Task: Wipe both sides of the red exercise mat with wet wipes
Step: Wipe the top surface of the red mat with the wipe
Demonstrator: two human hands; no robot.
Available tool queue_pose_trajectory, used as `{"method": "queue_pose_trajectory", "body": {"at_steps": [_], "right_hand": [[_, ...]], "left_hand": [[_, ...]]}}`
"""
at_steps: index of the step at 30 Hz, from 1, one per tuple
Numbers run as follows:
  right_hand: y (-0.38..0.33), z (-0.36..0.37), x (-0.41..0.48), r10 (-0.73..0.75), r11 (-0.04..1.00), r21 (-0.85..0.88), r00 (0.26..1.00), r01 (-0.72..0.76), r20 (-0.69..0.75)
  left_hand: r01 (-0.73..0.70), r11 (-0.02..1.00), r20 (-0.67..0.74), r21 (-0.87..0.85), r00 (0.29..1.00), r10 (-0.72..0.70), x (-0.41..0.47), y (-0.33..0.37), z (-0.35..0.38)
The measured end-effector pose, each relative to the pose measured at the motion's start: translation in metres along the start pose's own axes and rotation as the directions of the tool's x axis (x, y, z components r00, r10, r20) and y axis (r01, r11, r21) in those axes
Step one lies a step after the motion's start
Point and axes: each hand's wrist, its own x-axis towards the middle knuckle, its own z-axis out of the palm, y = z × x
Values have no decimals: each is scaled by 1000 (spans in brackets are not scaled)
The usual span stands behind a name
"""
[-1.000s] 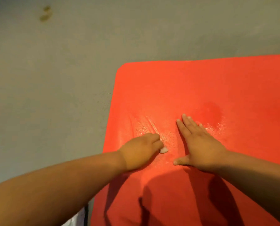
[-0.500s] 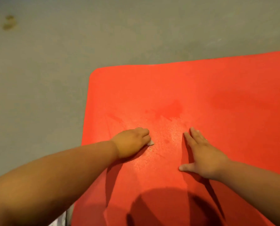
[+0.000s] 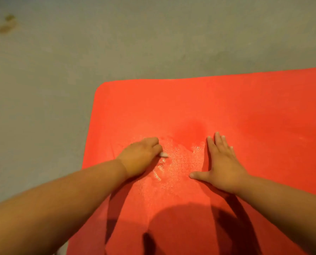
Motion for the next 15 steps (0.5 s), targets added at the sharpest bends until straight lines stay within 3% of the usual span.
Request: {"method": "queue_pose_trajectory", "body": {"at_steps": [2,4,6,7,8,9,11,13,14,15], "right_hand": [[5,5,-2,-27,1000,-3,1000,27,-12],[8,10,-3,-40,999,16,998,40,-40],[8,10,-2,-33,999,30,998,35,-51],[8,10,-1,-28,999,31,999,29,-47],[8,9,-1,-23,999,32,999,25,-45],[7,10,0,-23,999,34,999,24,-43],[8,10,0,-20,999,34,999,21,-38],[8,10,1,-15,1000,27,1000,16,-21],[8,10,3,-12,1000,16,1000,12,-4],[7,9,3,-11,1000,3,1000,11,16]], "left_hand": [[289,957,-104,39,953,-283,12,-49,-14],[620,784,-236,-17,760,-606,16,-89,-23],[743,661,-291,-109,612,-736,25,-85,-22],[730,669,-275,-139,620,-735,32,-68,-18],[682,716,-235,-150,679,-695,36,-45,-11],[592,795,-190,-136,772,-607,38,-19,-3],[288,951,-61,-108,953,-296,31,35,5],[39,993,18,-110,999,-37,24,45,5],[-11,998,-5,-66,1000,10,28,30,2],[41,999,-34,-13,999,-41,36,11,-4]]}}
